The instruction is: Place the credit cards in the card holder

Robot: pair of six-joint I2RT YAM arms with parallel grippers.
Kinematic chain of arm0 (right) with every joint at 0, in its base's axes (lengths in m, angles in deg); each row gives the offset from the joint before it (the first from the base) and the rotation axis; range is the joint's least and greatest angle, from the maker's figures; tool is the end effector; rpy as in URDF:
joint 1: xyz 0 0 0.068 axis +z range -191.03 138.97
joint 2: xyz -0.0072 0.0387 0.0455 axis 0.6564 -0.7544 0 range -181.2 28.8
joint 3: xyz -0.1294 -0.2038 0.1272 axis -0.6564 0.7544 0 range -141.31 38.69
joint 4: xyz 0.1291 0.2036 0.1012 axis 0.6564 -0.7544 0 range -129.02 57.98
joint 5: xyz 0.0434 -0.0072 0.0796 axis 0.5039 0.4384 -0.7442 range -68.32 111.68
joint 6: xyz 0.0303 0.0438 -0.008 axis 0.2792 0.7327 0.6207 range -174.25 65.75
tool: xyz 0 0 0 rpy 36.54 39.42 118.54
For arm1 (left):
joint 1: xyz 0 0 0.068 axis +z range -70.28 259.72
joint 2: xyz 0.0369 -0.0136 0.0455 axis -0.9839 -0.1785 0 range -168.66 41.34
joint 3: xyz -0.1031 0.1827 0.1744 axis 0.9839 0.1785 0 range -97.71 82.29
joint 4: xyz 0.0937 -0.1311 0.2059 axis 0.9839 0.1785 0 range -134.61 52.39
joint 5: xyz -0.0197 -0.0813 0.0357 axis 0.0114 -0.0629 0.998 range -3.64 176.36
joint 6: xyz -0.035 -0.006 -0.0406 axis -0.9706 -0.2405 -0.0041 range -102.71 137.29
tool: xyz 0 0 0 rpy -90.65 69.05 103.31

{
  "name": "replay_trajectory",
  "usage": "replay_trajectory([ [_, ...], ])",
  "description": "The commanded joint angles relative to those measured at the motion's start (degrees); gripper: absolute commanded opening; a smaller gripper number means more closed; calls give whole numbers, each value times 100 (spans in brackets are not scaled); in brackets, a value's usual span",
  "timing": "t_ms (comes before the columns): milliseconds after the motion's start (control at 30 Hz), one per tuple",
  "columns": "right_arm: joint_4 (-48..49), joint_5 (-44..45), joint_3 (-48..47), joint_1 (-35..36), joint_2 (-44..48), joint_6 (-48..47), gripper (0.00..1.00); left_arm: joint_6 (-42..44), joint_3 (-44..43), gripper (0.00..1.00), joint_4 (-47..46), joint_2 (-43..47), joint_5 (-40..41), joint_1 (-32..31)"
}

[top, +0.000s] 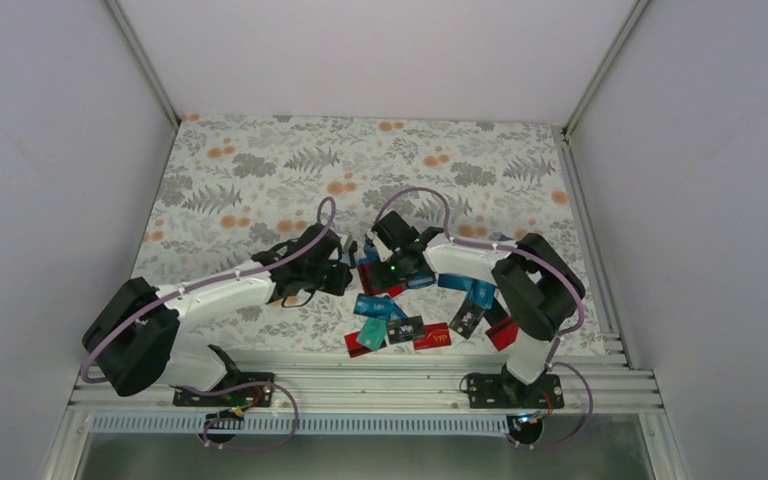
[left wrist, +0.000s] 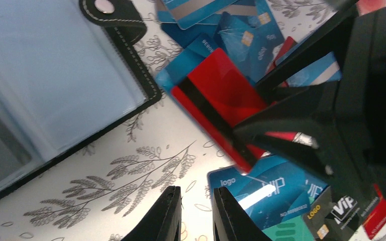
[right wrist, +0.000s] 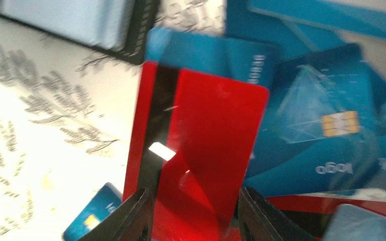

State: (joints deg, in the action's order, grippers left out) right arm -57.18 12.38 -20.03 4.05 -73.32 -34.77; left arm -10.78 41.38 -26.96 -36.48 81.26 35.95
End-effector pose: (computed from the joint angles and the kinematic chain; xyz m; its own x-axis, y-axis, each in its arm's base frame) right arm 0.2322 0.2410 0.1454 -0.8667 -0.4028 -0.2944 -0.4787 0.8374 0.2637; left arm 0.1853 -0.1820 0.1832 -0.8609 0.1756 -0.4775 0.3639 0.8684 -0.3367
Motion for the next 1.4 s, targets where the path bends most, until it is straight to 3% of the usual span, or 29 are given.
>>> replay_trajectory([
  [0,-133,-1124,230,4,-48,66,44,-221,139,17,-666,14,-530,9],
  [400,407,-1831,1004,-739,1036,763,62,-334,-158,17,-1116,-942,-381,75],
  [533,922,-2527,1266,-900,1063,1106,62,-393,-250,17,-1047,-1210,-454,143],
  [800,1542,-3306,1301,-963,733,1607,60,-483,-229,34,-957,-1445,-910,184],
  [1167,2078,-3839,1377,-1095,-61,1870,56,-627,-145,30,-1395,-1825,-1460,202],
  [1367,2282,-4130,1462,-1253,50,1890,53,-704,-69,27,-1592,-1834,-1719,212],
])
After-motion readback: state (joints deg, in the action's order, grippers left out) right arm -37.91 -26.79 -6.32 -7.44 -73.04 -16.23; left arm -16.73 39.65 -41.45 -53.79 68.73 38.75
